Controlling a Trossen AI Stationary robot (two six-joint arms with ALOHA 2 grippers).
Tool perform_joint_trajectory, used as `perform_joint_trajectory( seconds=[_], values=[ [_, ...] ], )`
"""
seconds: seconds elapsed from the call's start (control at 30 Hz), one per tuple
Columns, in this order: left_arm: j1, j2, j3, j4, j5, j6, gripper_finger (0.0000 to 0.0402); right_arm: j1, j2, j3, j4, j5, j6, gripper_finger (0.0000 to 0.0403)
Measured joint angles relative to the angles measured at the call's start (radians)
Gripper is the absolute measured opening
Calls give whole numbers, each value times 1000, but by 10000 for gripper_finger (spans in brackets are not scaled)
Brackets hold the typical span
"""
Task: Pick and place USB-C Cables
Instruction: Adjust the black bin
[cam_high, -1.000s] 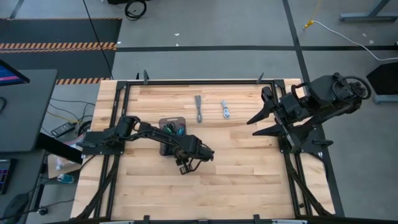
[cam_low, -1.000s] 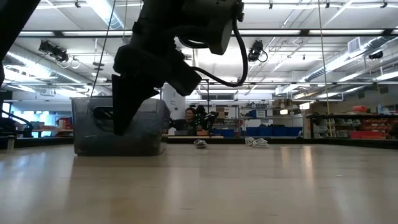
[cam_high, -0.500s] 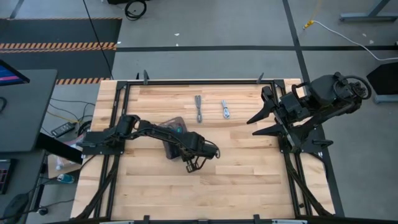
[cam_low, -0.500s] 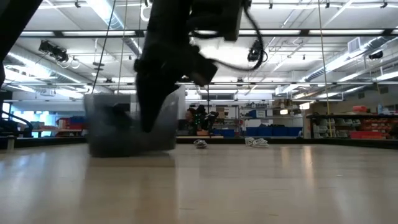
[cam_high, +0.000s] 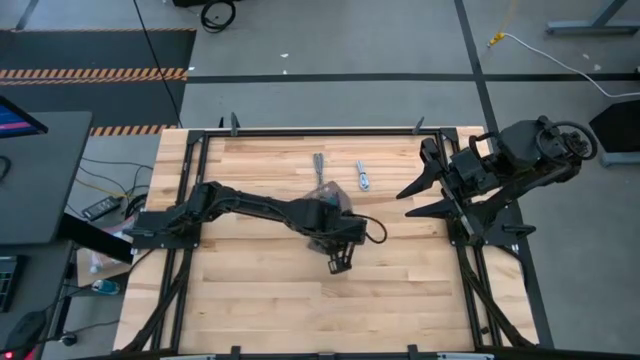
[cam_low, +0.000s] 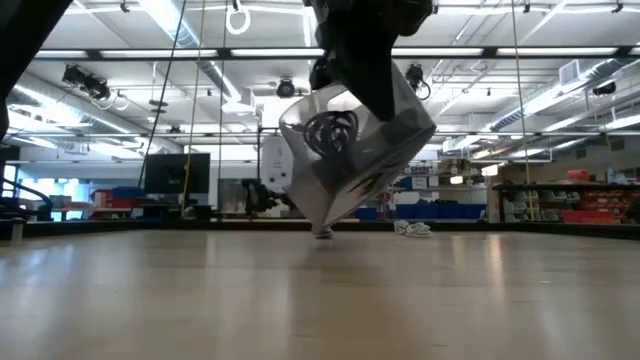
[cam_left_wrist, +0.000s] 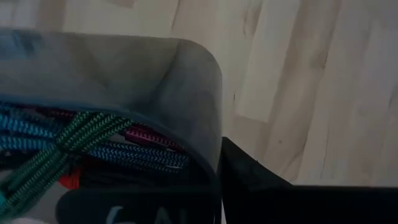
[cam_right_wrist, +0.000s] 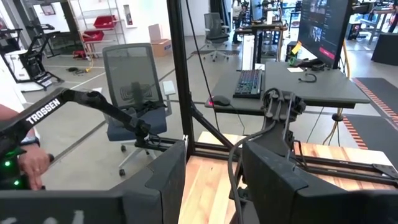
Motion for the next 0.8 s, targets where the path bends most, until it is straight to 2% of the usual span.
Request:
perform_joint_trajectory(
  seconds=[0.23,0.47,0.7,0.8],
  values=[
    [-20,0,-75,-14,81,6,4,0,0,0,1,0,0,164],
    [-60,0,-142,60,153,-27,4,0,0,0,3,0,-10,164],
    [-58,0,-149,108,162,-23,5,-2,0,0,7,0,-11,164],
    [-54,0,-149,134,162,-19,18,-2,0,0,8,-1,-11,164]
  ],
)
